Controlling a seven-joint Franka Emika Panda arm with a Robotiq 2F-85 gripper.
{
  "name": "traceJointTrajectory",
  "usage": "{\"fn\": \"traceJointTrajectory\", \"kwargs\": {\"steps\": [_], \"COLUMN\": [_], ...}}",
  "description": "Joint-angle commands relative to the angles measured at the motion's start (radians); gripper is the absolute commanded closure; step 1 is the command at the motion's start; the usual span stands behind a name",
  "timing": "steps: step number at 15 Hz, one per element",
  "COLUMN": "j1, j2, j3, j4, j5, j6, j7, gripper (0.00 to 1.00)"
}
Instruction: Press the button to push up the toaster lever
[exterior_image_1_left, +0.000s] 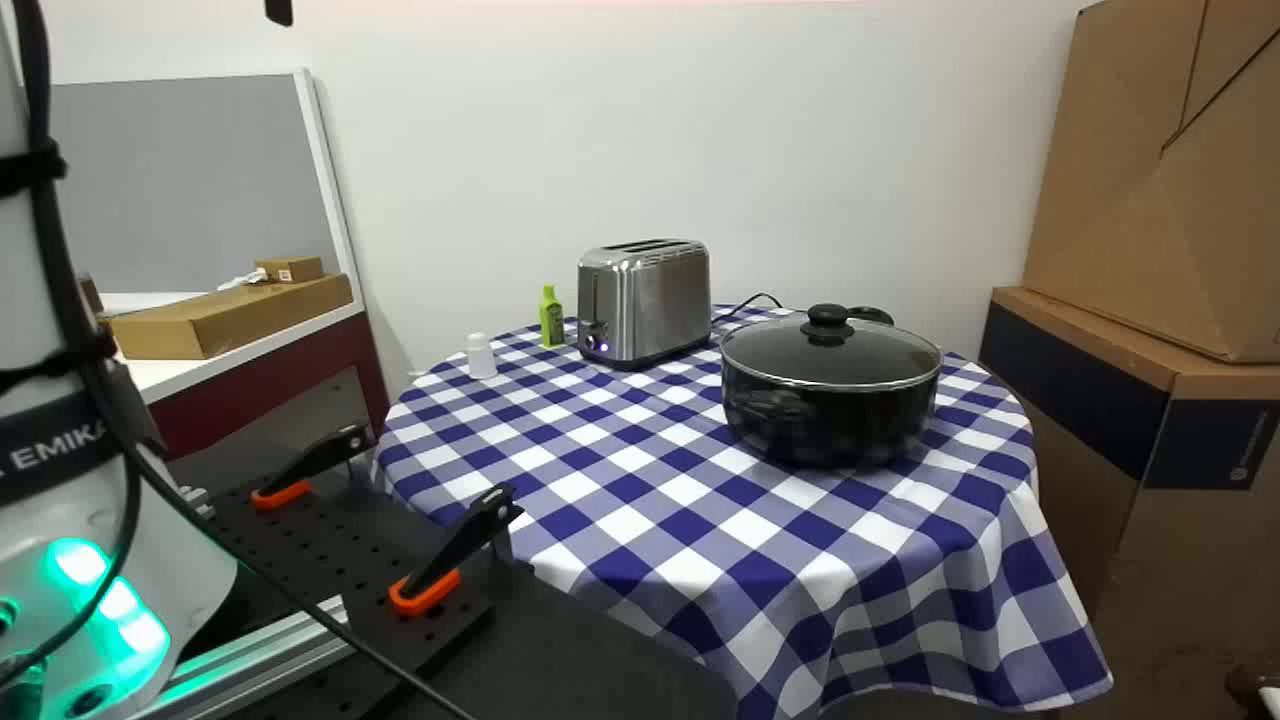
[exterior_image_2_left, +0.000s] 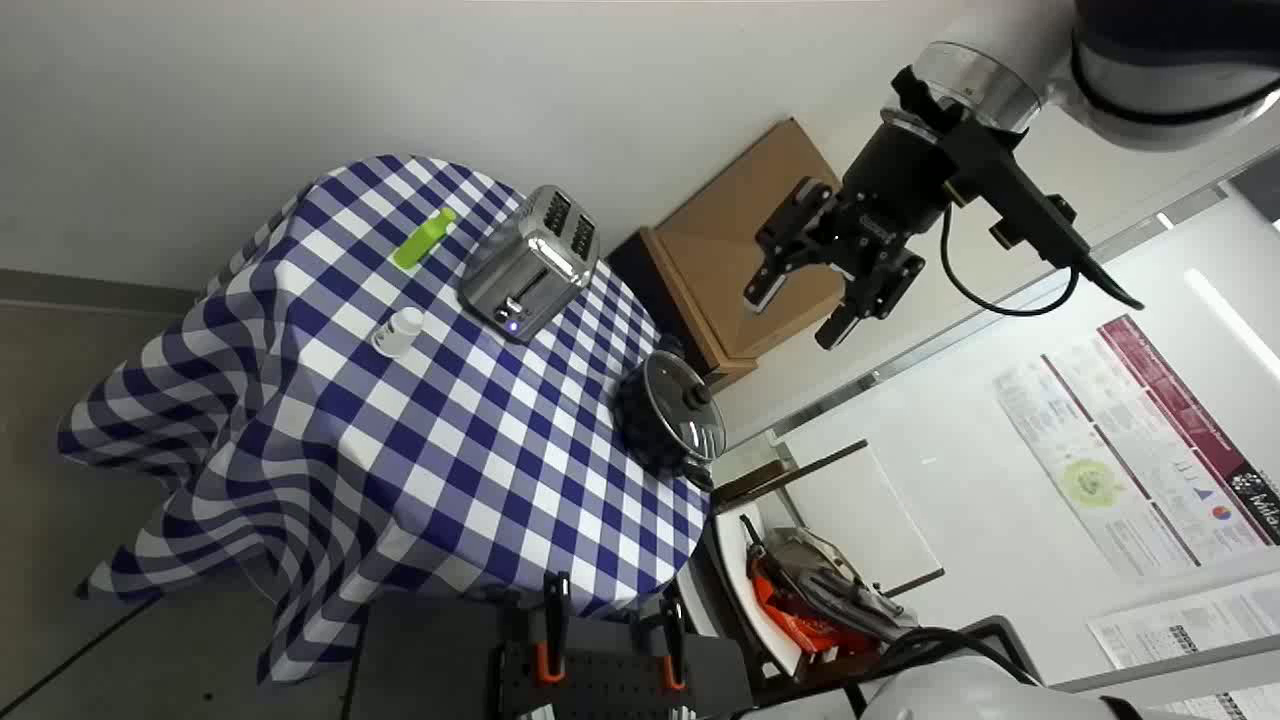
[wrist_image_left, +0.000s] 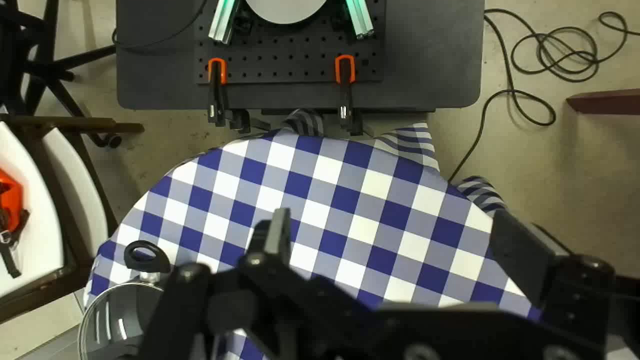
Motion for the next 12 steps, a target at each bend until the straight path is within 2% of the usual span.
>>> {"fn": "traceJointTrajectory", "kwargs": {"steps": [1,4,7,9,12], "j1": [0.021,0.021,0.024,0.032,0.031], "j2": [0.004,0.013,0.001,-0.007,-0.018], "j3": [-0.016,-0.018,0.013,0.015,0.001], "j4": [0.002,0.016,0.002,-0.015,-0.058], "j5": [-0.006,-0.07,-0.186,-0.209,-0.189], "j6": [0.0,-0.006,0.012,0.045,0.16], "j7": [0.008,-0.035,0.007,0.031,0.083], "gripper": [0.0,0.0,0.0,0.0,0.0]}}
